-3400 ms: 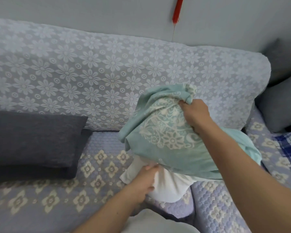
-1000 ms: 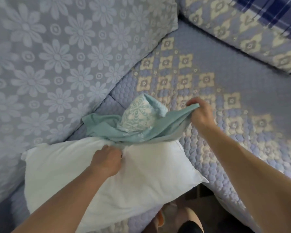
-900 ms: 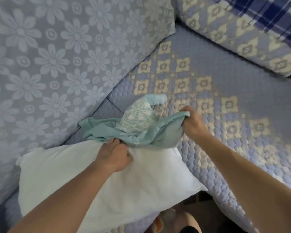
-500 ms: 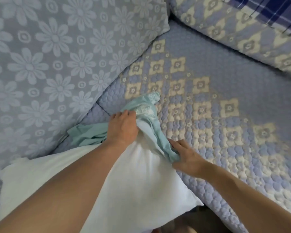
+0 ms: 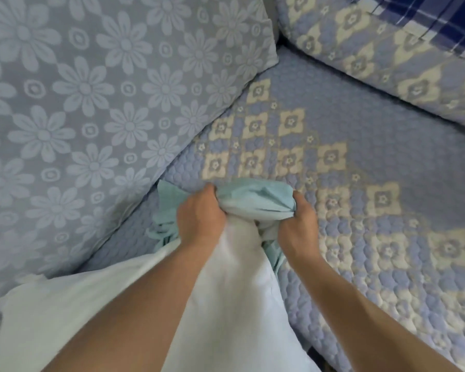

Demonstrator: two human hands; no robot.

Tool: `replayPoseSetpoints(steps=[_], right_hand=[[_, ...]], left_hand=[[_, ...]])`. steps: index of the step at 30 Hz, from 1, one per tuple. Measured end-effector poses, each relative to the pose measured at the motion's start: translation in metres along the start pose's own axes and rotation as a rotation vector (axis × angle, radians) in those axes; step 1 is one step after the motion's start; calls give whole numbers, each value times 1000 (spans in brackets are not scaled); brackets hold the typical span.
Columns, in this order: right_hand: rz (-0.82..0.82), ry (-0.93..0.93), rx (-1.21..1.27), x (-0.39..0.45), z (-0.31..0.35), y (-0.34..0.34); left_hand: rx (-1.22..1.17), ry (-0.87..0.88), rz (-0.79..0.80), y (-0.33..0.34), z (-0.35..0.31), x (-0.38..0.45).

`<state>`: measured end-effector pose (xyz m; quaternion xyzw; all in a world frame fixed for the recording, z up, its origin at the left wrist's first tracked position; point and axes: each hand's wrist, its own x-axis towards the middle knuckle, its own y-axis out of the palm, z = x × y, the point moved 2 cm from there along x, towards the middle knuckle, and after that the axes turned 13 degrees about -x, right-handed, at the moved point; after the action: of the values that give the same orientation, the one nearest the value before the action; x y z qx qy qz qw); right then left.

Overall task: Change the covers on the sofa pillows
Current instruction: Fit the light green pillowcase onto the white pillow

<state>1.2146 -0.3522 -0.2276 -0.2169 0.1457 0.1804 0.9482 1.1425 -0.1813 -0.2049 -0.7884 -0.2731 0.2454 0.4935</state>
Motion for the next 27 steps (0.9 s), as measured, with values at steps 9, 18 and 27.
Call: replayPoseSetpoints(steps=[9,18,27], right_hand=[[-156,-35,-550,67,25,-82],[142,146,56,99,79,-173],[89,142,-135,27,23,-196]], left_hand=[[-506,123,328,-17,-98,98],[-72,343,429,-49,-183,111],[-638,167,547,-8,-208,70]])
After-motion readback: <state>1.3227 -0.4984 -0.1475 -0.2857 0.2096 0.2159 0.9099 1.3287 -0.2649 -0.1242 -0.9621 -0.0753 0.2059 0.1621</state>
